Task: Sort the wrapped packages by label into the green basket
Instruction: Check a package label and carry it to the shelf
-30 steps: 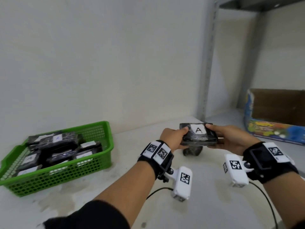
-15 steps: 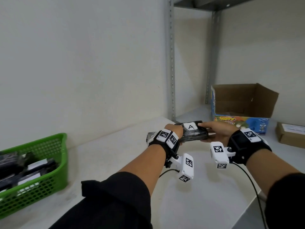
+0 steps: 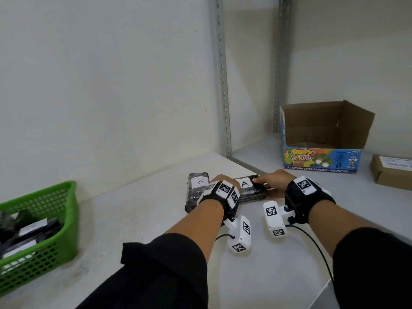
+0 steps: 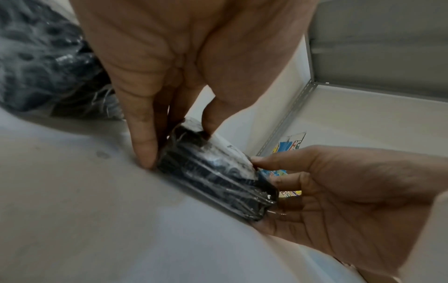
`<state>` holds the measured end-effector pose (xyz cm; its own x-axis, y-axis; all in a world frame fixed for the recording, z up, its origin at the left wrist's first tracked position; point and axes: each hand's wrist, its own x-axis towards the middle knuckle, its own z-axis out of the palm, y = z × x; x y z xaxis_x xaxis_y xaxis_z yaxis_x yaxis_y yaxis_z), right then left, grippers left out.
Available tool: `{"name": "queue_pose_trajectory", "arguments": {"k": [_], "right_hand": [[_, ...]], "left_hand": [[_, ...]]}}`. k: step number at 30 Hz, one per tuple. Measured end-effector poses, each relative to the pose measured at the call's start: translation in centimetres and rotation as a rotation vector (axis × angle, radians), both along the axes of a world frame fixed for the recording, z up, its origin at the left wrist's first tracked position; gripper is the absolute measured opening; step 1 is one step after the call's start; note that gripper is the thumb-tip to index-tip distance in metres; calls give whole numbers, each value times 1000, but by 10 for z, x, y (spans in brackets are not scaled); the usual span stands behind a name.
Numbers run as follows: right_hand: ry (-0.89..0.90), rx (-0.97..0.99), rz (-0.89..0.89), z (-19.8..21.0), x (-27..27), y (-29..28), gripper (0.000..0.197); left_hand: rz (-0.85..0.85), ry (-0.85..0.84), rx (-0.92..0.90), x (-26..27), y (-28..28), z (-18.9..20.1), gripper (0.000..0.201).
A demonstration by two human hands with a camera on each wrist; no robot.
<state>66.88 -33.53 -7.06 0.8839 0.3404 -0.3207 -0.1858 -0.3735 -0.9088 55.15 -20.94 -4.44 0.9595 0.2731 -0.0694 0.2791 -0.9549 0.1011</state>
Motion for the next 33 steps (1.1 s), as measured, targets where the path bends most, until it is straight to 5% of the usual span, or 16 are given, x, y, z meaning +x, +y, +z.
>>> {"name": "queue_pose_trajectory", "arguments": {"k": [6, 11, 15, 17, 27, 33], "right_hand": [[-113, -129, -21, -3, 3, 0, 37], [-168, -207, -8, 4, -4, 1, 38], [-445, -341, 17, 25, -23, 4, 58], [-531, -309, 45, 34, -37, 12, 67], [-704, -321, 363, 61, -150, 84, 103], [-796, -334, 667, 60, -248, 133, 105]], "left_hand": [[36, -90, -9, -7, 4, -3, 31], [61, 66, -48, -12, -6, 11, 20], [162, -162, -104, -16, 4, 17, 27], [229, -221, -282, -28, 11, 25, 21], [200, -96, -168, -195, 96, 57, 83], [357, -80, -107, -327, 154, 45, 87]]}}
